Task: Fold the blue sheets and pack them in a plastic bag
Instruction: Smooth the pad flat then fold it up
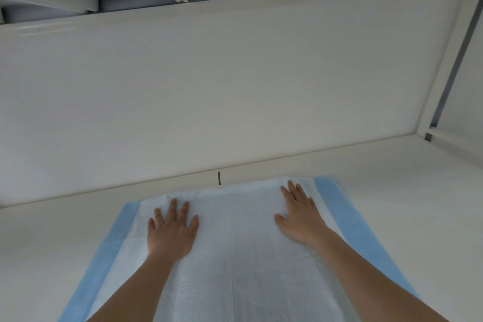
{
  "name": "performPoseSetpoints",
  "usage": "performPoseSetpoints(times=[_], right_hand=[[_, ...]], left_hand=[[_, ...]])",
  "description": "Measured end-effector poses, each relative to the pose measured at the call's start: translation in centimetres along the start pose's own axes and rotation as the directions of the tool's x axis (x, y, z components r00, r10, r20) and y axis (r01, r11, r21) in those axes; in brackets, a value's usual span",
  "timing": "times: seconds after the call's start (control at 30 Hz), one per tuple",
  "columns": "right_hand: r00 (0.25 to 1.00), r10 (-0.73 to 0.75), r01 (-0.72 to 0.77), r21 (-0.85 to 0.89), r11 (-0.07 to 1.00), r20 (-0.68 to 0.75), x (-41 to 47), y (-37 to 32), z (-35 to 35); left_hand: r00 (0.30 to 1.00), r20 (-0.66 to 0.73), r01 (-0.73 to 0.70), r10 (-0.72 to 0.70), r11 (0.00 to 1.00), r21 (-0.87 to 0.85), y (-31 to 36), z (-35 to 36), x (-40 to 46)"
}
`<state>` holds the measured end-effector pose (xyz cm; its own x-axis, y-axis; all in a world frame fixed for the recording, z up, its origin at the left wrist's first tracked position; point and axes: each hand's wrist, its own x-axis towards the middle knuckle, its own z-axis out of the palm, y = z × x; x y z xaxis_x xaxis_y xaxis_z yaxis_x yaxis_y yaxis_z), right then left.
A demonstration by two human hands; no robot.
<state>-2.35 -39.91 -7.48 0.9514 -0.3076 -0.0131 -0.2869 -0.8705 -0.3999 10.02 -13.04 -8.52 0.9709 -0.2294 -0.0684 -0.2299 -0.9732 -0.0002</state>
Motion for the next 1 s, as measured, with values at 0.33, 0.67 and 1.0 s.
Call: performPoseSetpoints(times=[0.33, 0.67, 1.0], right_hand=[[0.999, 0.024, -0.014, 0.267, 0.963, -0.034, -3.8, 2.4, -0.4], [0.97, 0.136, -0.051, 0.379, 0.924, -0.201, -7.5, 6.4, -0.9], [0.921, 0.249, -0.056, 0.531, 0.846, -0.299, -7.7, 7.6, -1.6]], left_hand=[[0.937, -0.208, -0.276, 0.281, 0.96, 0.052, 7.9, -2.5, -2.4], [0.967, -0.027, -0.219, 0.253, 0.774, -0.595, 21.4, -2.1, -7.1], [0.98, 0.043, -0.168, 0.194, 0.924, -0.343, 23.2, -1.8, -7.3]])
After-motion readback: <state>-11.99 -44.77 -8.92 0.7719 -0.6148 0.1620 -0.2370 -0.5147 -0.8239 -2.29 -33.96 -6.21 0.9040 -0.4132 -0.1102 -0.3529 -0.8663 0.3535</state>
